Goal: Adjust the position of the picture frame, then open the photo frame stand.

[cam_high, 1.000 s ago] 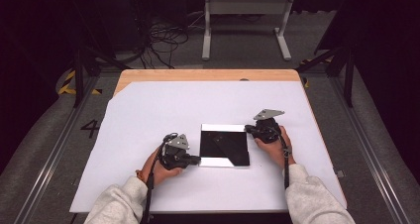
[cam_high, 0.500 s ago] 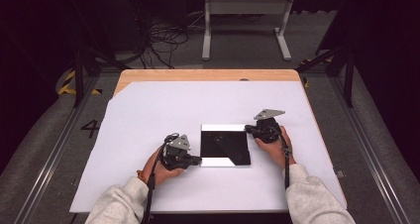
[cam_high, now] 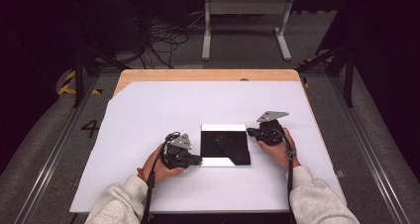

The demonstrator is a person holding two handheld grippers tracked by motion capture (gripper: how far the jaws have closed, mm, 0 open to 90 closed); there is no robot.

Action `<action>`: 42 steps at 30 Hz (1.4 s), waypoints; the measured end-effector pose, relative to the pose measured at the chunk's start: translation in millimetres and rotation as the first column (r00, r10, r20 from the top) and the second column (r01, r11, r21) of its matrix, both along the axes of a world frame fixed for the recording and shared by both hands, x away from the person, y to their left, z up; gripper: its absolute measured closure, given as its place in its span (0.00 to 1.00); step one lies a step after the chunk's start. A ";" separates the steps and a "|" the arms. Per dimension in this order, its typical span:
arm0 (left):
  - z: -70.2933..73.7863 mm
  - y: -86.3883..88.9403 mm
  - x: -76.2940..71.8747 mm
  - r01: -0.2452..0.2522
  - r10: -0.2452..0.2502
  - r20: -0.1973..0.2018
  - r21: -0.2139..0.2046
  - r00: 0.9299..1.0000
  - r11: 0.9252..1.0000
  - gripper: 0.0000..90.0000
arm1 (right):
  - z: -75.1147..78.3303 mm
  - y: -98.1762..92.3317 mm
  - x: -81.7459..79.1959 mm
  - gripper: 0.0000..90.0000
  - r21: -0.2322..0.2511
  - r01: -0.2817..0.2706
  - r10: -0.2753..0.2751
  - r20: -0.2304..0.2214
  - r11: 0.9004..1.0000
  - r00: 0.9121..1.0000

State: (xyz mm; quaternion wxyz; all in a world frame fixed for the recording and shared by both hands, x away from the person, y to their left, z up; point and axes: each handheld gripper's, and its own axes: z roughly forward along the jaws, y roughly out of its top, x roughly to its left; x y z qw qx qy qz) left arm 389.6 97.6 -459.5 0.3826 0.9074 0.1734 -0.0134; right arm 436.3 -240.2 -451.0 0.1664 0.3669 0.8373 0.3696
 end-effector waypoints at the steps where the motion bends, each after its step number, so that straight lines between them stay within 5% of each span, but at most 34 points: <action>1: 0.9 -0.1 0.0 0.003 -0.003 0.003 -0.001 1.000 1.000 0.95 | 0.2 -0.4 -0.8 1.00 -0.001 -0.002 0.002 0.002 1.000 1.000; 17: 12.9 10.8 -6.5 -0.030 0.028 0.100 0.022 0.995 0.999 0.94 | 11.0 -5.2 -16.2 1.00 0.000 -0.048 0.048 0.026 0.999 0.999; 23: 20.6 25.5 -14.3 -0.082 0.082 0.149 -0.007 0.985 0.997 0.89 | 20.2 -9.6 -25.7 1.00 0.030 -0.070 0.069 0.036 0.997 0.997; 30: 18.7 40.6 -20.3 -0.124 0.121 0.188 0.005 0.975 0.992 0.82 | 27.7 -13.3 -35.2 1.00 0.049 -0.090 0.088 0.039 0.995 0.995; 35: 17.2 48.4 -28.7 -0.152 0.147 0.210 0.007 0.966 0.988 0.75 | 27.5 -17.9 -47.3 1.00 0.019 -0.095 0.094 0.020 0.995 0.995; 39: 14.3 57.1 -39.0 -0.174 0.165 0.218 0.020 0.962 0.985 0.67 | 28.0 -21.9 -61.0 1.00 0.019 -0.115 0.115 -0.003 0.993 0.993; 42: 12.8 65.4 -43.3 -0.217 0.210 0.224 0.006 0.952 0.976 0.52 | 28.6 -21.3 -72.3 1.00 0.003 -0.148 0.148 -0.032 0.989 0.988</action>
